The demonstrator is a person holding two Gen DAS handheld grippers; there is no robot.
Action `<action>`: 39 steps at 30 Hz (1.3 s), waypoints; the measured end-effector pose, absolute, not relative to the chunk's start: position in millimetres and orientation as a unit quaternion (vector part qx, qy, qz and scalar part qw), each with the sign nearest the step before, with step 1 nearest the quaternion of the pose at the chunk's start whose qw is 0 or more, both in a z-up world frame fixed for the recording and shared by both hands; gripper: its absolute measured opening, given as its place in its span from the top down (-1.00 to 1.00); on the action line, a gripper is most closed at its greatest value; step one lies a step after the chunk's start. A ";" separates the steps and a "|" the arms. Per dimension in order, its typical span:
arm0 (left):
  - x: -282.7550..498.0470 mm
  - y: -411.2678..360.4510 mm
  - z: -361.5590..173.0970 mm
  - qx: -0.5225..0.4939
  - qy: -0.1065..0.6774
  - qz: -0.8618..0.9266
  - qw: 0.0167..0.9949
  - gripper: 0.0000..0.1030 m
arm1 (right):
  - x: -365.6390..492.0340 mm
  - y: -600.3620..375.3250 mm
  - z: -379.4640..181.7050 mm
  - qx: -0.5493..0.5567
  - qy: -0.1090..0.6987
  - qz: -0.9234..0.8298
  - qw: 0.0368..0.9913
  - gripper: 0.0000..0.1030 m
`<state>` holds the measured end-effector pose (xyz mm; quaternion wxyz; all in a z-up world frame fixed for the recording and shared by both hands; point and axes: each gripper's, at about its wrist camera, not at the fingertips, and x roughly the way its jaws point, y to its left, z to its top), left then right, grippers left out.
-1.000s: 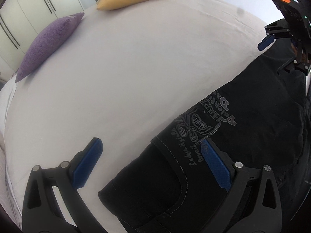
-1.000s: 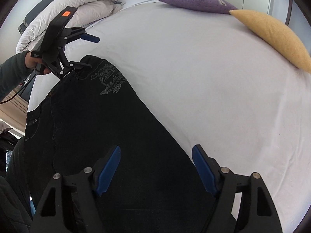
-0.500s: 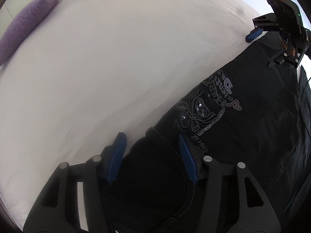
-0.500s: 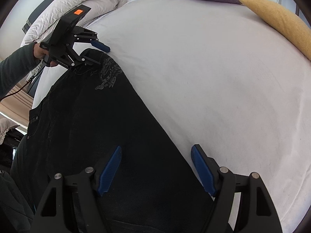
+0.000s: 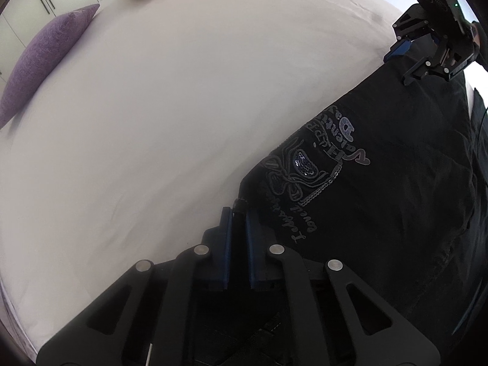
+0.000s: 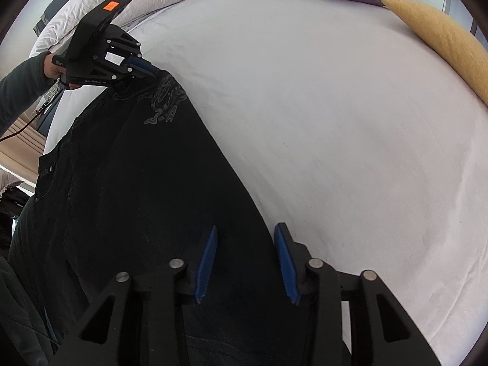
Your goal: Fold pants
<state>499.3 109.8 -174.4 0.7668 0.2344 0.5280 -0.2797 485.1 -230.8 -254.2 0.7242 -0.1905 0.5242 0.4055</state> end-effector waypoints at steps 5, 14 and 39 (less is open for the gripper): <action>479.4 105.2 -160.1 0.232 0.505 -0.277 0.784 0.88 | 487.6 -233.3 -253.8 -0.209 0.526 0.402 0.719 0.60; 441.8 120.5 -133.5 0.238 0.466 -0.267 0.809 0.88 | 474.6 -239.1 -234.7 -0.231 0.501 0.382 0.742 0.90; 180.3 150.8 -54.5 0.210 0.415 -0.276 0.841 0.89 | 239.9 -222.9 -164.7 -0.262 0.398 0.334 0.814 0.93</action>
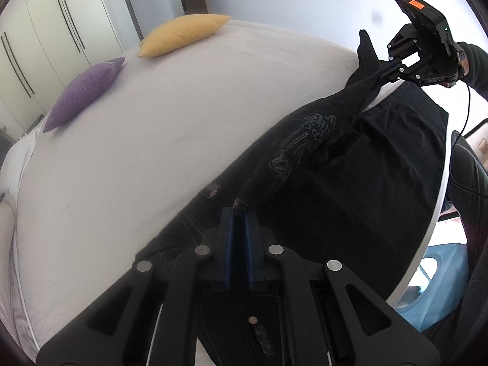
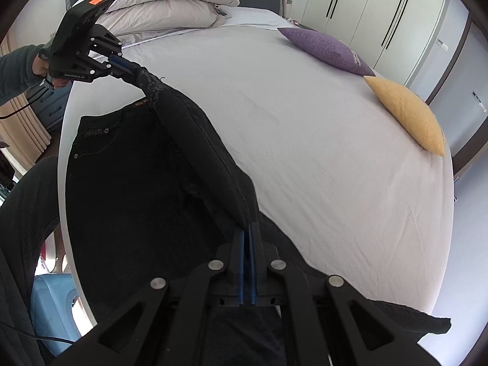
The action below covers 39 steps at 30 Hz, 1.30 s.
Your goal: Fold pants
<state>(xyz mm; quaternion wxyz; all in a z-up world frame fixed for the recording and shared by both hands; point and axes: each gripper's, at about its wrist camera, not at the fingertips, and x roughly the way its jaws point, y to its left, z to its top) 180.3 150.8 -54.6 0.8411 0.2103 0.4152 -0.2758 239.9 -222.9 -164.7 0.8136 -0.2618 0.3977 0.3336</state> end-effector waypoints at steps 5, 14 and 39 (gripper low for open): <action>122.9 151.7 -72.7 0.201 0.423 -0.282 0.837 0.89 | 186.2 -223.5 -177.0 -0.241 0.398 0.325 0.823 0.93; 53.5 145.4 -116.7 0.188 0.450 -0.287 0.824 0.89 | 117.7 -212.9 -202.7 -0.243 0.407 0.306 0.826 0.93; 33.9 132.6 -151.2 0.213 0.476 -0.292 0.802 0.89 | 81.8 -200.1 -237.5 -0.231 0.431 0.273 0.829 0.89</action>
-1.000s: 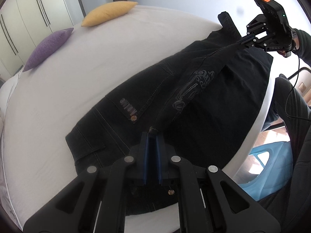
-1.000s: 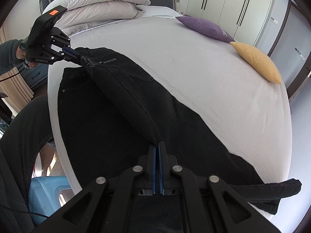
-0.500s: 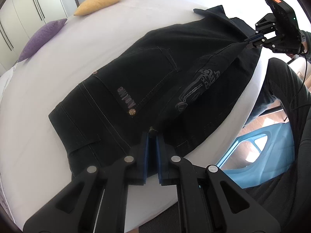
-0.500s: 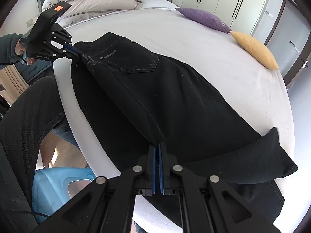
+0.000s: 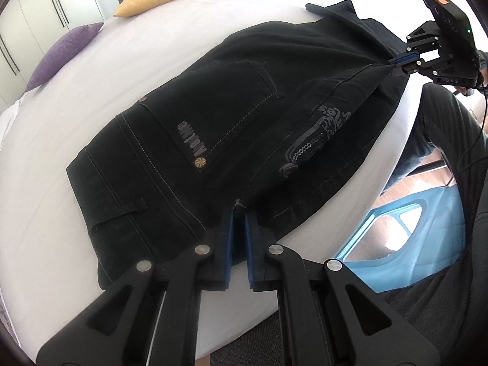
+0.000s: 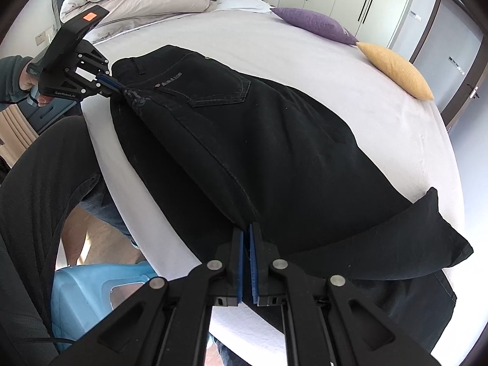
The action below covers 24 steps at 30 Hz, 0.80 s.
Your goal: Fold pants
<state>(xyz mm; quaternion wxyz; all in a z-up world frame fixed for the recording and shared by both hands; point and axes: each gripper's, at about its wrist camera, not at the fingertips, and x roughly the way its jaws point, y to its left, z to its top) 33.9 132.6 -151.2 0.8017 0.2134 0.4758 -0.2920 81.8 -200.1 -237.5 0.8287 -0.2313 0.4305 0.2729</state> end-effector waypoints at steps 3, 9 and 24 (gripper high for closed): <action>33.2 126.0 -157.4 0.227 0.480 -0.290 0.796 0.89 | 78.9 -198.9 -242.8 -0.234 0.434 0.274 0.826 0.89; 42.8 120.5 -169.7 0.222 0.494 -0.285 0.791 0.85 | 77.4 -199.0 -263.3 -0.237 0.449 0.268 0.818 0.82; 67.7 116.1 -182.1 0.212 0.500 -0.275 0.794 0.81 | 90.7 -269.2 -216.2 -0.073 0.453 0.267 0.848 -0.06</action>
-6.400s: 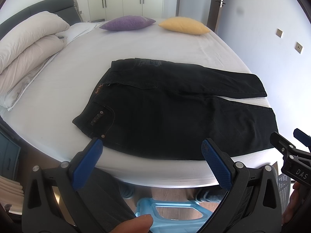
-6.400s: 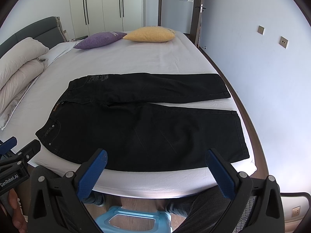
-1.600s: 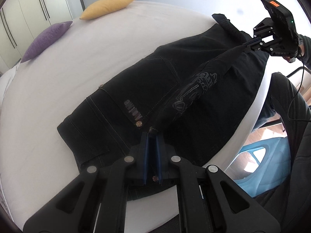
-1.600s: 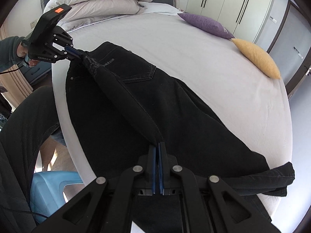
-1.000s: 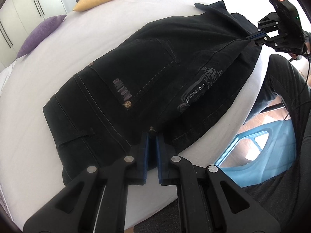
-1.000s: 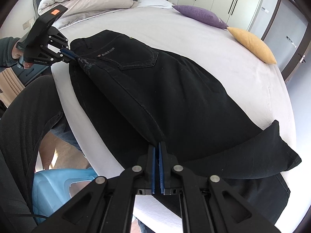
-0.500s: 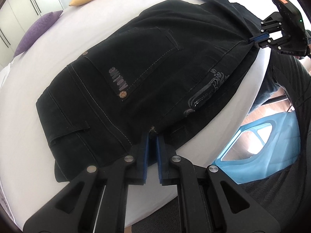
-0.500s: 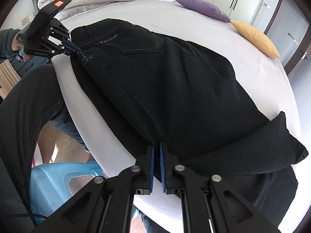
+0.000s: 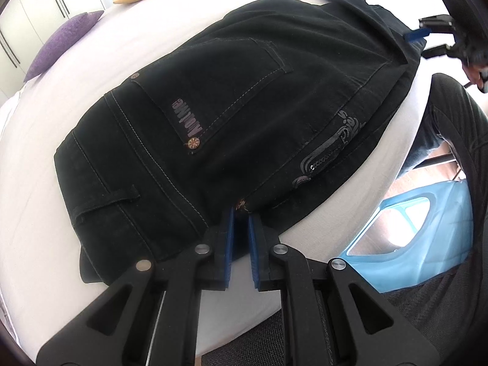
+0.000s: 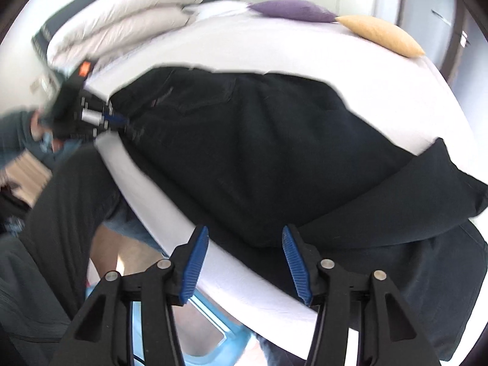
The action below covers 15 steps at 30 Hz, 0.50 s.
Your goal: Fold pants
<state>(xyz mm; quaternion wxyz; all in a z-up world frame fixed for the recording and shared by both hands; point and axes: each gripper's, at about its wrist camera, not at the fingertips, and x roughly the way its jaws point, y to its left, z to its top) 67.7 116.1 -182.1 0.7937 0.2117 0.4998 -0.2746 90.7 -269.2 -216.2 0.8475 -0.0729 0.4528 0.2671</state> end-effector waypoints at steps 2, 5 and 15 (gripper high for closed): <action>69.1 117.1 -185.3 0.206 0.501 -0.273 0.795 0.81 | 112.6 -296.8 -202.0 -0.042 0.450 0.232 0.861 -0.10; 72.1 121.8 -188.2 0.199 0.501 -0.274 0.796 0.81 | 159.4 -340.3 -181.8 -0.004 0.453 0.168 0.876 -0.12; 73.6 151.3 -197.1 0.181 0.495 -0.277 0.803 0.81 | 312.9 -421.7 -203.6 0.080 0.553 0.004 0.830 -0.13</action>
